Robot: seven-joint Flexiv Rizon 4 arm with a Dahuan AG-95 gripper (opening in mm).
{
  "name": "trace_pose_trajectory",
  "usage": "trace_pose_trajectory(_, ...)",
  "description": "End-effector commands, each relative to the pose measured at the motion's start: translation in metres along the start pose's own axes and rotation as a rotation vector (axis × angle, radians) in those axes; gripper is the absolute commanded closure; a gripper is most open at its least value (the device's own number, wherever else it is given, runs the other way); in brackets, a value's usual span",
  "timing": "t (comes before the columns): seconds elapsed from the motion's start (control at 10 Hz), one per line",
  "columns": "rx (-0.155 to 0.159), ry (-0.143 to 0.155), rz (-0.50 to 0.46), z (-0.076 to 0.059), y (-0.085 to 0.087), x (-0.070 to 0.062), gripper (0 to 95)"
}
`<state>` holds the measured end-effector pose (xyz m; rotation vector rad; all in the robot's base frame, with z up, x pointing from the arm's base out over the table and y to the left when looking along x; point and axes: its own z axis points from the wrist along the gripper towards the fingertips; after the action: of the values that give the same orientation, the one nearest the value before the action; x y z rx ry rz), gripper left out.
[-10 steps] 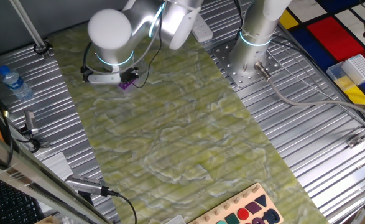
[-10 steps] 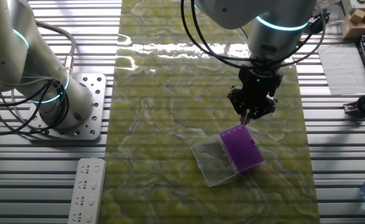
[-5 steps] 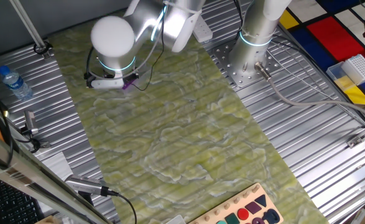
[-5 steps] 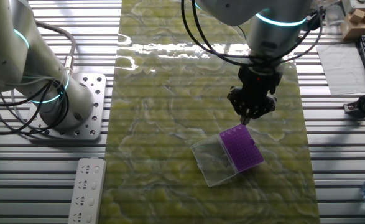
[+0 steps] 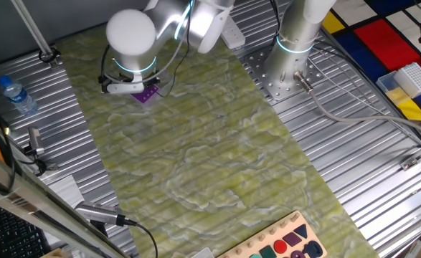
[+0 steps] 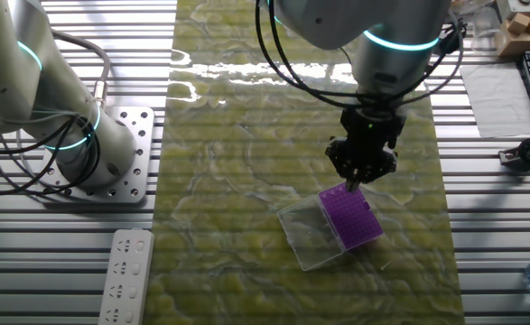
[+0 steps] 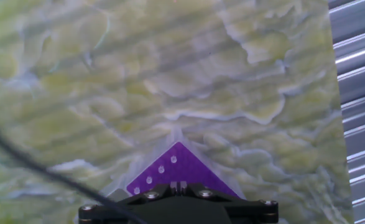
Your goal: Insert a small pipette tip into the holder for small pipette tips
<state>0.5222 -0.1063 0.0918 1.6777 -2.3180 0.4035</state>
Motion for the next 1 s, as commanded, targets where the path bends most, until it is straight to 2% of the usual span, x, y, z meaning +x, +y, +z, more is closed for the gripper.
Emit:
trace_pose_trajectory(0.1,0.001,-0.012,-0.011,0.004,0.000,0.004,95.0)
trace_pose_trajectory(0.4,0.005,-0.009,-0.017,0.005,0.000,0.007,95.0)
trace_pose_trajectory(0.6,0.010,-0.019,0.014,0.005,-0.001,0.019,95.0)
trace_pose_trajectory(0.7,0.002,-0.042,0.052,0.005,-0.004,0.026,95.0)
trace_pose_trajectory(1.0,0.007,-0.047,0.097,0.009,-0.020,0.042,95.0)
